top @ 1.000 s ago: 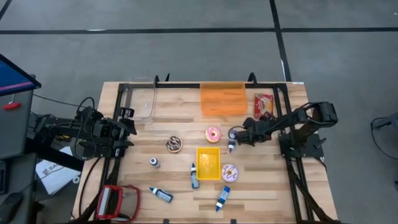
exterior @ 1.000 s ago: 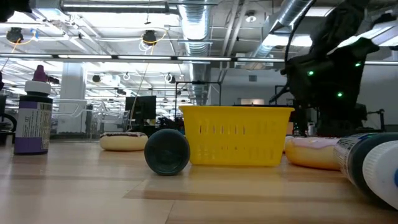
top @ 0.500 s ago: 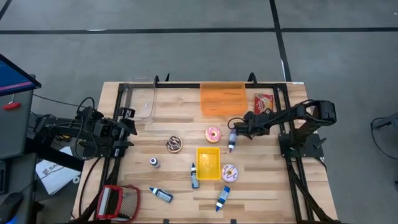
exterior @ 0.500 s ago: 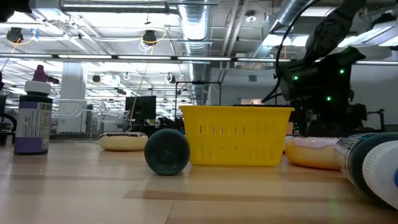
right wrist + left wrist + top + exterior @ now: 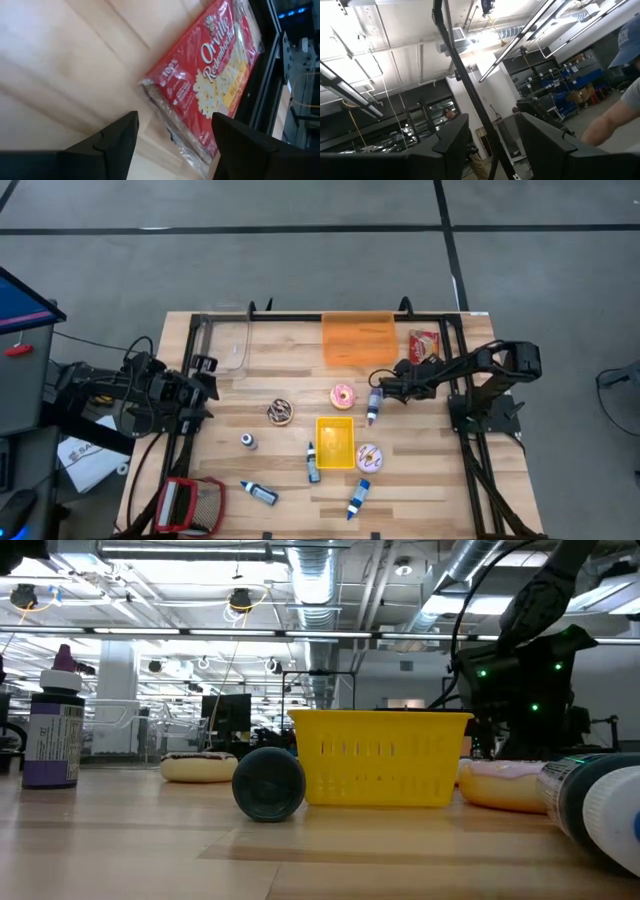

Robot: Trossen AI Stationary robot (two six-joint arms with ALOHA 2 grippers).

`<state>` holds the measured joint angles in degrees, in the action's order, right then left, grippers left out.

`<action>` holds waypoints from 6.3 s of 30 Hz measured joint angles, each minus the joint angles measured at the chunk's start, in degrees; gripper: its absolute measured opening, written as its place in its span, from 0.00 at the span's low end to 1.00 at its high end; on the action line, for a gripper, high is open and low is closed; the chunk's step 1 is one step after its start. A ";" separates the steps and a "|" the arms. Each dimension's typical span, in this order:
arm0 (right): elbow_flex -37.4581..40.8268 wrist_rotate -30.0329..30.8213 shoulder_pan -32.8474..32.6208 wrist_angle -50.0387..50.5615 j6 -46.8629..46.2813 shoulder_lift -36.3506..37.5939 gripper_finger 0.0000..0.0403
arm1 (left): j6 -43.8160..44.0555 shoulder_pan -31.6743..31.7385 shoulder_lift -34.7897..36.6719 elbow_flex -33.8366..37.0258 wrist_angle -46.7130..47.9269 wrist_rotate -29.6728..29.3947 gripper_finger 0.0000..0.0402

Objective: Pick & Place Food Item
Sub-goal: Put the red popcorn bag into the orange bin

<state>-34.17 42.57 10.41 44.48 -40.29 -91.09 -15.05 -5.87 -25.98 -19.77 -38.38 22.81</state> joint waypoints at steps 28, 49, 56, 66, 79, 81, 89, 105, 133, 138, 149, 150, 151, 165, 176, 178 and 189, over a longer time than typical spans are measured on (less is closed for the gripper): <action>1.69 -1.53 5.80 -7.53 0.37 -0.20 0.02 | -0.11 -4.72 0.00 0.00 -0.23 0.00 0.42; -4.11 3.12 -13.26 13.58 -25.88 -0.13 0.00 | 0.28 -4.72 0.00 0.00 -0.14 0.00 0.42; -12.19 7.55 -16.75 25.95 -34.48 -0.09 0.00 | 0.31 -4.72 0.00 0.00 -0.14 -0.01 0.42; -21.78 14.59 -12.01 45.36 -45.35 -0.08 0.00 | 0.56 -4.74 0.00 0.00 0.01 0.91 0.42; -22.92 20.68 0.86 44.05 -39.16 5.60 0.00 | 0.86 -6.32 -0.42 0.02 0.08 1.09 0.42; -24.17 22.24 1.13 42.48 -36.60 6.86 0.00 | 0.62 -6.36 -0.37 0.02 -0.01 1.10 0.42; -31.95 28.65 3.65 42.21 -29.67 9.75 0.00 | 0.61 -6.35 -0.39 0.02 0.01 1.09 0.42; -40.54 31.94 3.33 24.92 -4.47 9.35 0.00 | 1.73 -6.51 -1.18 0.02 -0.15 1.09 0.42; -17.73 -4.52 -4.83 37.99 -12.54 9.33 0.35 | 1.74 -12.40 -3.18 0.02 -0.06 -0.60 0.42; -15.82 -6.88 2.46 34.23 -12.72 9.33 0.58 | 1.62 -13.25 -4.92 0.02 -2.44 -0.95 0.42; -8.46 -14.58 17.23 15.51 -13.72 13.05 0.66 | 1.63 -13.26 -6.40 0.02 -3.89 -0.94 0.42; -7.10 -15.69 18.06 12.97 -13.63 14.46 0.66 | 1.80 -13.26 -6.40 0.02 -3.82 -0.95 0.42; -5.82 -16.91 18.70 10.06 -13.39 15.85 0.66 | 1.87 -13.26 -6.40 0.02 -3.73 -0.94 0.42; 3.05 -16.24 22.90 3.14 -15.59 23.60 0.66 | 0.70 -15.67 -6.78 0.02 -5.13 -0.93 0.42; 3.02 -4.89 12.55 3.36 -7.68 9.74 0.66 | -1.15 -15.62 -6.78 0.02 -5.48 -0.96 0.42; 3.02 -3.72 10.57 3.13 -7.61 6.56 0.66 | -1.18 -15.62 -6.78 0.02 -5.43 -1.66 0.42; -0.73 3.07 9.79 5.03 -5.58 -3.86 0.65 | -1.20 -15.60 -6.78 0.02 -5.04 -1.97 0.42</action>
<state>-34.91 45.63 20.19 49.51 -45.87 -94.95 -16.25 -21.47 -32.75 -19.75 -43.42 20.84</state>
